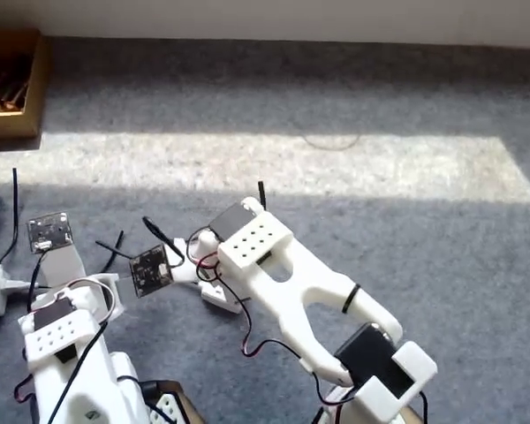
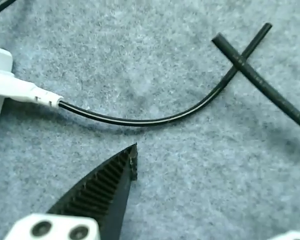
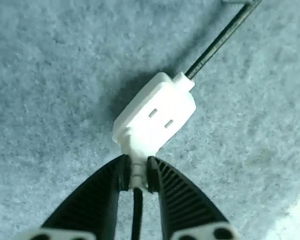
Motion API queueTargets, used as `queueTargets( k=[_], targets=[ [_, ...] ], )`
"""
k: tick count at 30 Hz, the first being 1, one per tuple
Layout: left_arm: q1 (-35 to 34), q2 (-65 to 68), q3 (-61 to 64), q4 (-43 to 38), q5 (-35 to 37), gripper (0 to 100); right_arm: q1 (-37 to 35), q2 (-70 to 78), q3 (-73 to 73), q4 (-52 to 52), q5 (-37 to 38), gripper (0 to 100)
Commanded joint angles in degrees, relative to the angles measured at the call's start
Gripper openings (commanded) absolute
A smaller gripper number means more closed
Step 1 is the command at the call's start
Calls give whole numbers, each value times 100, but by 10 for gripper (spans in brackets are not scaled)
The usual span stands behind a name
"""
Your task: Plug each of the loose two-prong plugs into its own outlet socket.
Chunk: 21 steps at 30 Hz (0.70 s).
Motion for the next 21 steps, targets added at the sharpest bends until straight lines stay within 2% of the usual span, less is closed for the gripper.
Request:
queueTargets(
  k=[1, 4, 6, 8, 13, 14, 18, 21],
  targets=[
    [145, -66, -13, -70, -44, 563, 4, -101, -242, -207, -747, 80],
    [163, -75, -13, -79, -35, 563, -57, -286, -681, 84, -1108, 225],
    [163, -48, -13, -88, -35, 563, -171, -409, -1209, 690, -1125, 310],
    [163, -40, -13, -88, -44, 563, -242, -532, -1938, 1411, -1213, 354],
    [171, -84, 75, -88, -44, 563, -163, -760, -4602, 3037, -2268, 354],
    [171, -84, 75, -88, -44, 563, -66, -822, -5024, 2993, -2470, 354],
    [180, -84, 31, -88, -44, 563, 699, -1279, -4919, 2993, -3349, 354],
    [470, -40, -365, -53, -378, 563, 1868, -1543, -4013, 2976, -4237, 354]
  ],
)
